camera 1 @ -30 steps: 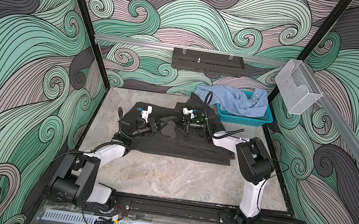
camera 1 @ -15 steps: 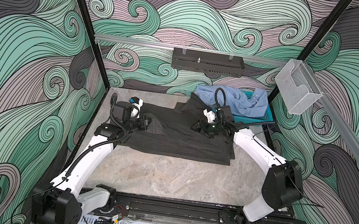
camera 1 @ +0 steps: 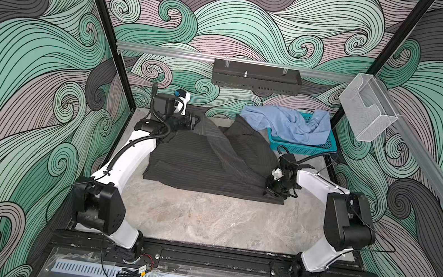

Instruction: Fold and stack the long sleeve shirts

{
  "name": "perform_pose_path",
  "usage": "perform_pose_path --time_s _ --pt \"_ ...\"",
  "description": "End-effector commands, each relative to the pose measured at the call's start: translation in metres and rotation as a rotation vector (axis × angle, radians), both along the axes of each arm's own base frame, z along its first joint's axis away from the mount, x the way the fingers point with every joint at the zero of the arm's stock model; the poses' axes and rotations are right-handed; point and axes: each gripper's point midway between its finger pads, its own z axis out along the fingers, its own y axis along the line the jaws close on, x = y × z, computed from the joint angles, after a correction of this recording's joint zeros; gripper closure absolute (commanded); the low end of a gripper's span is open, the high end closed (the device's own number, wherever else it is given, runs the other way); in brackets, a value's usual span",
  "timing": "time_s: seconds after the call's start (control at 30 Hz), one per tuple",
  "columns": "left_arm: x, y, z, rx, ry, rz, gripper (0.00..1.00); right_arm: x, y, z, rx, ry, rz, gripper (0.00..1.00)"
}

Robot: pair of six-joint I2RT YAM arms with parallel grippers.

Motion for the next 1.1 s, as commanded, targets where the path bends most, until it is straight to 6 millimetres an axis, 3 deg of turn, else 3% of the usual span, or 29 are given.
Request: perform_pose_path --time_s 0.0,0.2,0.43,0.53,0.63,0.87,1.07 --pt "0.011 -0.011 0.046 -0.048 -0.125 -0.068 1.0 0.008 -0.017 -0.015 -0.026 0.02 -0.09 0.96" --pt "0.03 -0.021 0.053 -0.097 -0.165 -0.111 1.0 0.012 -0.036 -0.035 -0.009 0.065 -0.233 0.96" --pt "0.05 -0.024 0.061 -0.179 -0.161 -0.162 1.0 0.009 -0.045 -0.036 0.012 0.09 -0.33 0.96" --pt "0.038 -0.012 0.054 -0.201 -0.126 -0.181 1.0 0.005 -0.048 -0.037 0.037 0.123 -0.385 0.95" --pt "0.011 0.004 0.038 -0.229 -0.079 -0.231 1.0 0.003 -0.049 -0.039 0.074 0.159 -0.438 0.94" --pt "-0.054 0.031 -0.022 -0.259 0.094 -0.326 1.0 0.003 -0.059 -0.04 0.083 0.177 -0.49 0.94" --pt "-0.064 0.061 -0.077 -0.162 0.211 -0.222 1.0 0.002 -0.067 -0.039 0.071 0.182 -0.519 0.95"
